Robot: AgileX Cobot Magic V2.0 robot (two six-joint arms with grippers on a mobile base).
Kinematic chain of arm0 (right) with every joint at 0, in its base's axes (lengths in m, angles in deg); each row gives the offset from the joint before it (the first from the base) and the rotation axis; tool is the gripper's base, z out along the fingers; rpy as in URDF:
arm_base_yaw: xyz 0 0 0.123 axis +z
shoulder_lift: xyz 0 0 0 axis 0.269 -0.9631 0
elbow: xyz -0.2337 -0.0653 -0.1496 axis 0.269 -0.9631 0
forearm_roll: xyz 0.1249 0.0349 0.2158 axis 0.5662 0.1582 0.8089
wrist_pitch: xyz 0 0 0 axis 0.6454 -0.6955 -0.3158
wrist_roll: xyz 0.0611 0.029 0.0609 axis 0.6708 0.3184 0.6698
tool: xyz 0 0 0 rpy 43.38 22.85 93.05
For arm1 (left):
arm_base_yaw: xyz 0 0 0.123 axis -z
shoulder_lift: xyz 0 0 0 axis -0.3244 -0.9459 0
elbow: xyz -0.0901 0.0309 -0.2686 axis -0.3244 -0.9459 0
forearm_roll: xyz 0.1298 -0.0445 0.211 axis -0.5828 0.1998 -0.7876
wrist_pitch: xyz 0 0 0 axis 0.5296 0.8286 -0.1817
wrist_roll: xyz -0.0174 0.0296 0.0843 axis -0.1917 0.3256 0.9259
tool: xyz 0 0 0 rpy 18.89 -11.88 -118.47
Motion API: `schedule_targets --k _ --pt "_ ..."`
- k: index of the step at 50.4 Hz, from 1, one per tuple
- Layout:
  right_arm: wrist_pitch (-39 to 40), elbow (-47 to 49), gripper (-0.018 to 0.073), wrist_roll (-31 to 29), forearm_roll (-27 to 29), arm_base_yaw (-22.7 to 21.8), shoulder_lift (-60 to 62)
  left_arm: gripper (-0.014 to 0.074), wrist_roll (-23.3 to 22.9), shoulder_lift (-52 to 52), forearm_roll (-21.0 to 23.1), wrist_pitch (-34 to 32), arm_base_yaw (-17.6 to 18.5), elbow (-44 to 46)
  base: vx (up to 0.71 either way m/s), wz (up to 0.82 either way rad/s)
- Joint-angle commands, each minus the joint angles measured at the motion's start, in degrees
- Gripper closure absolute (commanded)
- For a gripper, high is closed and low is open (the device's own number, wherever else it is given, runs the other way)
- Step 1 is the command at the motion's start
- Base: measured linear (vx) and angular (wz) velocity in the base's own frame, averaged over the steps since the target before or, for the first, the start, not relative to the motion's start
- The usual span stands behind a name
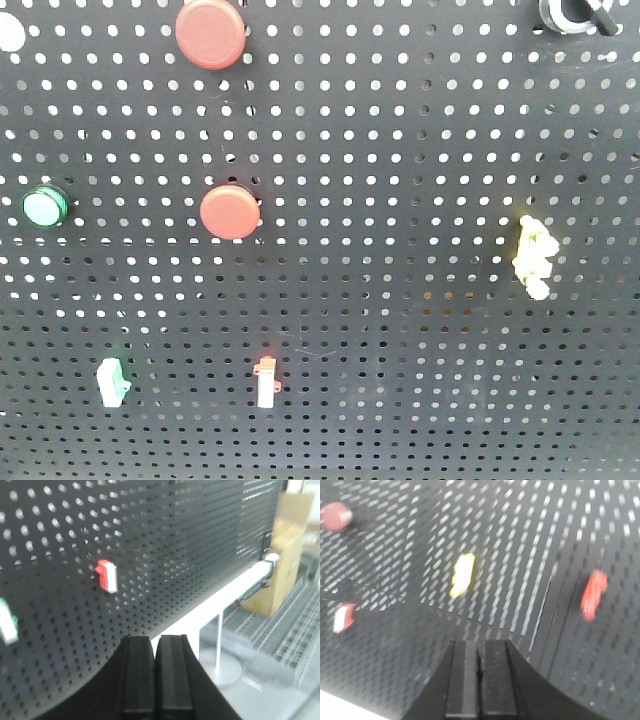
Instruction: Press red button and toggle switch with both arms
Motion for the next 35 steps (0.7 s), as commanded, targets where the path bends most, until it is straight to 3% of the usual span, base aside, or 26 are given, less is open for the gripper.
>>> schedule_targets --k 1,8,35 --pt "6.72 -2.82 0.0562 0.50 0.66 -0.28 1.65 0.0594 -0.78 1.59 0.18 -7.02 -0.06 -1.16 0.00 0.00" --pt "11.77 -5.95 0.0562 0.50 1.97 -0.35 -1.14 0.0594 -0.66 0.87 0.00 -11.90 -0.06 -2.51 0.00 0.00" --pt "11.39 -7.18 0.0562 0.50 1.97 -0.35 -2.55 0.0594 -0.66 0.78 0.00 -12.03 -0.06 -2.51 0.00 0.00"
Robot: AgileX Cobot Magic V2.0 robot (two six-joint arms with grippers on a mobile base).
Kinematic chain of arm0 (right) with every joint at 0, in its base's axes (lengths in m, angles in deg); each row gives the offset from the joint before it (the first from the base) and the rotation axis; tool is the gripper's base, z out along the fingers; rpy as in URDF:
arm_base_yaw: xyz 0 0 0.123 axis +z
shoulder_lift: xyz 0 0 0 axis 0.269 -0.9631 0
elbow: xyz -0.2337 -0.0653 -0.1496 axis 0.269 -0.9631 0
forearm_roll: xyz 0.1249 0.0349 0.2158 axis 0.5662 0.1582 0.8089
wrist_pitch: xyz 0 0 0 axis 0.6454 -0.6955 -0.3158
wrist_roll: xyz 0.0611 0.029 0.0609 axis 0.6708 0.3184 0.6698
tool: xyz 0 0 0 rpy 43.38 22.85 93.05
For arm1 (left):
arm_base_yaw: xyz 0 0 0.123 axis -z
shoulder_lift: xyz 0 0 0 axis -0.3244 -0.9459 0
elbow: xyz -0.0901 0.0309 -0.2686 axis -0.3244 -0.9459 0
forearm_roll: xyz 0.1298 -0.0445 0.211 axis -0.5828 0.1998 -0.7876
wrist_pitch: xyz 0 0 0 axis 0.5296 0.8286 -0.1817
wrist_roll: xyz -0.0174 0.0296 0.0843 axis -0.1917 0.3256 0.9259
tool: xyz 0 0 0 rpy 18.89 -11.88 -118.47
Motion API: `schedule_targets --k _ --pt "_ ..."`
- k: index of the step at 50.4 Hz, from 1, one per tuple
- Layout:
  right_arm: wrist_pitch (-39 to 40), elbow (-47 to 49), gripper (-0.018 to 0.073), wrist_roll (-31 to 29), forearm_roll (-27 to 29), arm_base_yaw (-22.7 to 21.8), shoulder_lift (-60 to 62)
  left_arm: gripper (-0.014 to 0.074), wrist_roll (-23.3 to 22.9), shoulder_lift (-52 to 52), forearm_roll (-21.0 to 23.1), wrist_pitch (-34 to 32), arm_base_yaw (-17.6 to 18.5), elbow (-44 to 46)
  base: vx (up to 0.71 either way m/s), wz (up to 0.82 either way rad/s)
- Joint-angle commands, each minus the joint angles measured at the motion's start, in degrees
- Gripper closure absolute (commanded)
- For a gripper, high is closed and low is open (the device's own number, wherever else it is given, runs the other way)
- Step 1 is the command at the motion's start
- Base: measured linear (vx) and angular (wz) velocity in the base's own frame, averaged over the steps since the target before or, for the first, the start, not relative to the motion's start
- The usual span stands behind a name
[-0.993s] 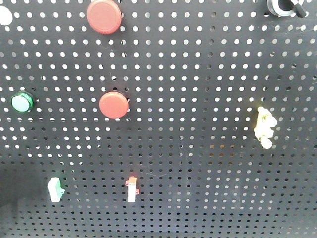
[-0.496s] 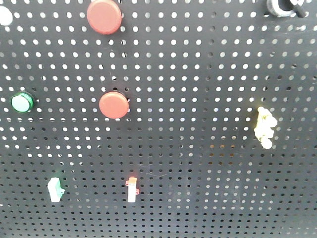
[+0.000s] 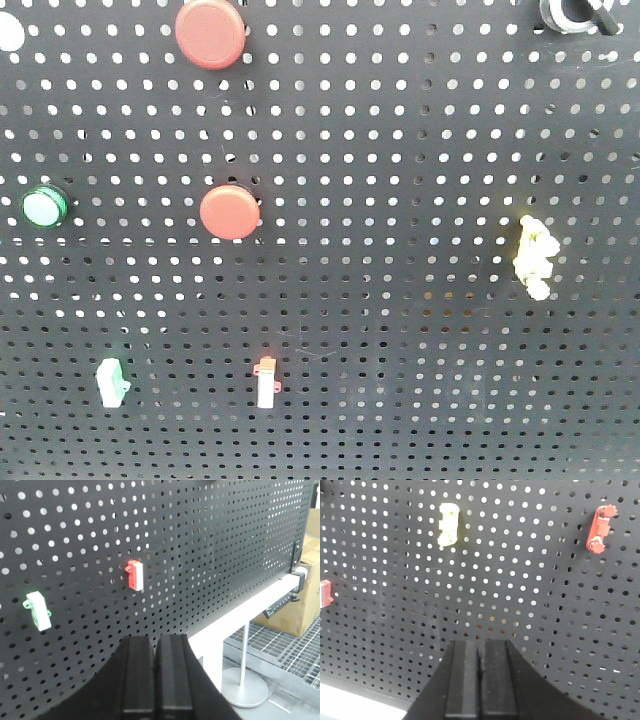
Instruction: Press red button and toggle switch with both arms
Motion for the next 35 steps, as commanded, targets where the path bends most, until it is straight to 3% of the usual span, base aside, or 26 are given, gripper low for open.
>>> schedule_targets --k 1,6,12,20,21,26,31,35 --pt "4.56 1.34 0.0562 -0.06 0.87 -0.35 -1.29 0.0594 -0.46 -0.76 1.13 -4.59 -0.06 1.50 0.00 0.00" --pt "4.56 1.34 0.0562 -0.06 0.87 -0.35 -1.29 0.0594 -0.46 -0.64 -1.19 -5.46 -0.06 -0.10 0.00 0.00" --pt "4.56 1.34 0.0562 -0.06 0.87 -0.35 -1.29 0.0594 -2.49 0.72 -14.89 -6.26 -3.16 -2.45 0.00 0.01" --pt "4.56 1.34 0.0562 -0.06 0.87 -0.35 -1.29 0.0594 -14.79 4.93 -24.28 -12.45 -12.37 -10.39 0.00 0.00" --pt "4.56 1.34 0.0562 -0.06 0.87 -0.35 -1.29 0.0594 -22.98 9.00 -28.51 -15.56 -18.48 -16.96 0.00 0.00" --pt "4.56 1.34 0.0562 -0.06 0.87 -0.35 -1.29 0.0594 -29.60 12.75 -31.38 -18.64 -20.50 -22.26 0.00 0.00" --pt "4.56 1.34 0.0562 -0.06 0.87 -0.35 -1.29 0.0594 -32.06 16.44 -31.52 -21.88 -20.67 -26.95 0.00 0.00" --pt "4.62 1.34 0.0562 -0.06 0.87 -0.35 -1.29 0.0594 -31.78 18.36 -32.79 -17.70 -20.62 -26.65 0.00 0.00"
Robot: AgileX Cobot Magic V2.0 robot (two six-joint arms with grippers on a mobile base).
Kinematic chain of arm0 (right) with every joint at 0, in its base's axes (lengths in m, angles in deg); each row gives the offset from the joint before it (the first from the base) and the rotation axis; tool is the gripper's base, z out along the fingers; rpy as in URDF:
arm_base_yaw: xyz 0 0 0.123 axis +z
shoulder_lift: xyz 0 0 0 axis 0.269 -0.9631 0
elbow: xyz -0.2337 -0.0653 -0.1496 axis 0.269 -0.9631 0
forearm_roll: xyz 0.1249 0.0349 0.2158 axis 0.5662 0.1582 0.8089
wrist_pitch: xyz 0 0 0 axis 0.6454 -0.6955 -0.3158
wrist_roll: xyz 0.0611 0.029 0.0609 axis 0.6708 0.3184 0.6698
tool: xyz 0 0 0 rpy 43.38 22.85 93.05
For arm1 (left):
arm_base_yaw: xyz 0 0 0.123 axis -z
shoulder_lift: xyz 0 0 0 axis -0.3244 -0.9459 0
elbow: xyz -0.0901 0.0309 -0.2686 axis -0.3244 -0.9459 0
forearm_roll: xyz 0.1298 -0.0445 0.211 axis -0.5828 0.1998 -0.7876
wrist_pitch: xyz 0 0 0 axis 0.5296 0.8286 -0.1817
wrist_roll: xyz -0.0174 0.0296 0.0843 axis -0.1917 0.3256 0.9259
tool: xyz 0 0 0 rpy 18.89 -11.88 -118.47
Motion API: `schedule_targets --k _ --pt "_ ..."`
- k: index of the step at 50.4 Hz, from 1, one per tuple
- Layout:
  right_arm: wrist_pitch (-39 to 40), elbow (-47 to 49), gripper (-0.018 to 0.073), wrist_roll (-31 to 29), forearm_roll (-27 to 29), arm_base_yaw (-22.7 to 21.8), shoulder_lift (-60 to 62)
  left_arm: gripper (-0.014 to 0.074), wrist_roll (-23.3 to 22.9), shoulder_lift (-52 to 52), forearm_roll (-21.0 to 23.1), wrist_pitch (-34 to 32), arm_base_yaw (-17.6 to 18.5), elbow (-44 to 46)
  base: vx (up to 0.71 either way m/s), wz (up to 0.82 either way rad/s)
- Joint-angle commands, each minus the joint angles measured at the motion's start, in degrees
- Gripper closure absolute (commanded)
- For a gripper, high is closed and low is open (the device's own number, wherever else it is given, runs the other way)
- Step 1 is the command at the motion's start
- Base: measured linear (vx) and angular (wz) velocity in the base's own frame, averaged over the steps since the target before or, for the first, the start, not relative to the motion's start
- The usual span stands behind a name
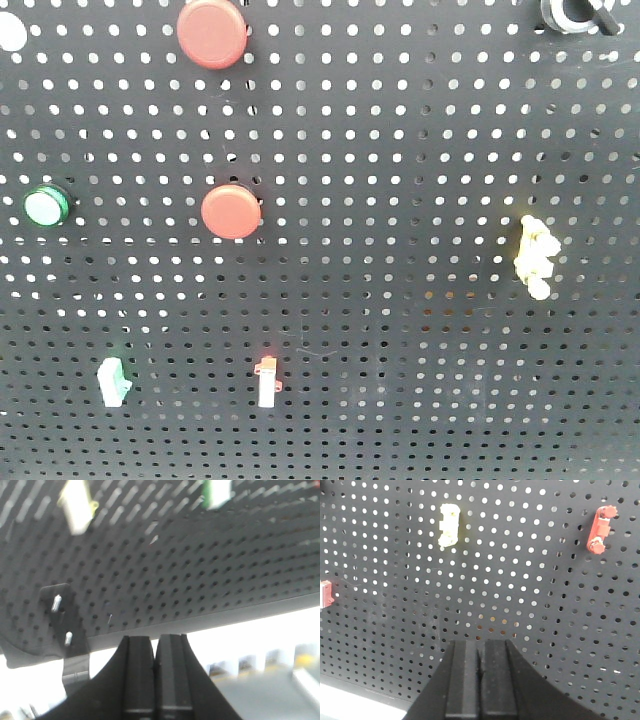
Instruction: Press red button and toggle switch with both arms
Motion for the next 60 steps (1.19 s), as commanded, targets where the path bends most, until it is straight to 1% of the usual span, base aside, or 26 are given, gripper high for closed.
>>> schedule_targets --k 1,41,43,46,49,54,56,60 --pt "4.52 1.34 0.0562 -0.06 0.87 -0.35 -1.29 0.0594 -1.22 1.80 -1.36 -3.51 0.03 -2.04 0.00 0.00" --pt "4.52 1.34 0.0562 -0.11 0.87 -0.29 -1.29 0.0594 -1.45 1.45 -1.25 -3.46 0.03 -2.04 0.00 0.00" --pt "4.52 1.34 0.0562 -0.11 0.32 -0.29 -1.29 0.0594 -1.45 1.45 -1.25 -3.46 0.03 -2.04 0.00 0.00" --pt "4.75 0.81 0.0562 0.01 -2.87 -0.29 -1.37 0.0594 -1.45 1.45 -1.25 -3.46 0.03 -2.04 0.00 0.00" --pt "5.26 -0.83 0.0562 3.60 -7.34 -0.29 -1.37 0.0594 -1.45 1.45 -1.25 -3.46 0.03 -2.04 0.00 0.00" --pt "7.45 -6.56 0.0562 16.49 -16.81 -1.52 -0.89 0.0594 -1.45 1.45 -1.25 -3.46 0.03 -2.04 0.00 0.00" --pt "9.90 -9.27 0.0562 23.02 -21.41 -2.23 -0.40 0.0594 -1.45 1.45 -1.25 -3.46 0.03 -2.04 0.00 0.00" --pt "15.46 -15.47 0.0562 32.26 -28.46 -3.16 1.18 0.0594 -1.45 1.45 -1.25 -3.46 0.03 -2.04 0.00 0.00"
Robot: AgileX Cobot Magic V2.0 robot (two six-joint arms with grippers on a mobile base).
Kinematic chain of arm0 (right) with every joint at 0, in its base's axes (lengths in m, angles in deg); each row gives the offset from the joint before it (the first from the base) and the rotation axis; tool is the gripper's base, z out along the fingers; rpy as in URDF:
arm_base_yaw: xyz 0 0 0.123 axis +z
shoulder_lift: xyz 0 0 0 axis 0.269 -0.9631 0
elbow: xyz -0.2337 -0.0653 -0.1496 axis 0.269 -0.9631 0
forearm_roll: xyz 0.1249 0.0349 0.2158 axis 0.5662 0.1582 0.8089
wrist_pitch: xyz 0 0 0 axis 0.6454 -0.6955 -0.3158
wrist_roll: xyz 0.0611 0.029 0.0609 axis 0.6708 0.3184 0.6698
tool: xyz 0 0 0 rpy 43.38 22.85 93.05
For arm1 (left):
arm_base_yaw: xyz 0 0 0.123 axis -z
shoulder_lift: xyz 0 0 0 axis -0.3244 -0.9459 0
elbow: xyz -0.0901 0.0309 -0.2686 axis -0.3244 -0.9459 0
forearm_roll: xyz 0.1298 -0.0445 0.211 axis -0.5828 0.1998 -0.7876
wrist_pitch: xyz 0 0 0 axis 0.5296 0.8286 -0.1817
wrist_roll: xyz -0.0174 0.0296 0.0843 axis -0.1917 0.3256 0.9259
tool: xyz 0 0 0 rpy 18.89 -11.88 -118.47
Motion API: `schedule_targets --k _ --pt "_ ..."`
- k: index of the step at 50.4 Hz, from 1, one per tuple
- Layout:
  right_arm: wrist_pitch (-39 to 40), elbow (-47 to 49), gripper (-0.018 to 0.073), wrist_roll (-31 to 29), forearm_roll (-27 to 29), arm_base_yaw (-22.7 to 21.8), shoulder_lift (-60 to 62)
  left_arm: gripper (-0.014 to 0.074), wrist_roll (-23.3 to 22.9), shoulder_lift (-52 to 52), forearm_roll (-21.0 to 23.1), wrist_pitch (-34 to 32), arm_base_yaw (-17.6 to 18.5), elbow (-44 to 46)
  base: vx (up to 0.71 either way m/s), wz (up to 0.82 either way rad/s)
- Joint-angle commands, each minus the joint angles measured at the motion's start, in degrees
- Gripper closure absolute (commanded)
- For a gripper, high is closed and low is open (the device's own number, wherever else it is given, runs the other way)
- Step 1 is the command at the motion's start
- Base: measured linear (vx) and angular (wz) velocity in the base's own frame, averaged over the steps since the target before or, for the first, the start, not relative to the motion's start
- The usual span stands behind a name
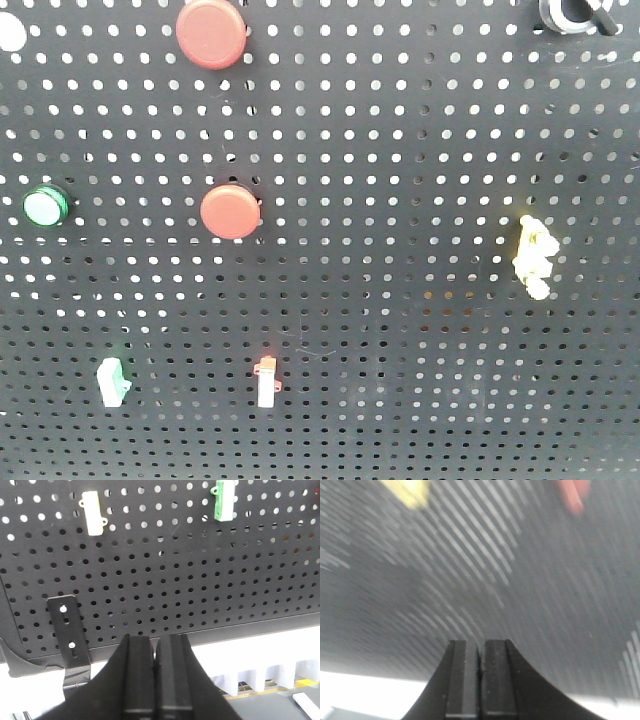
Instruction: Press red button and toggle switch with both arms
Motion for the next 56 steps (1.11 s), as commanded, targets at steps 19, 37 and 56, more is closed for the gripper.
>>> schedule_targets --k 19,37,56 --pt "21.65 -17.55 0.0562 14.62 -11.54 -0.93 2.12 0.0594 -0.51 0.86 -0.01 -4.39 0.03 -1.94 0.00 0.00" --pt "21.82 -17.55 0.0562 14.62 -11.54 -0.93 2.12 0.0594 -0.51 0.86 -0.01 -4.39 0.03 -1.94 0.00 0.00" --pt "21.81 -17.55 0.0562 14.55 -11.54 -0.93 2.12 0.0594 -0.51 0.86 -0.01 -4.39 0.03 -1.94 0.00 0.00"
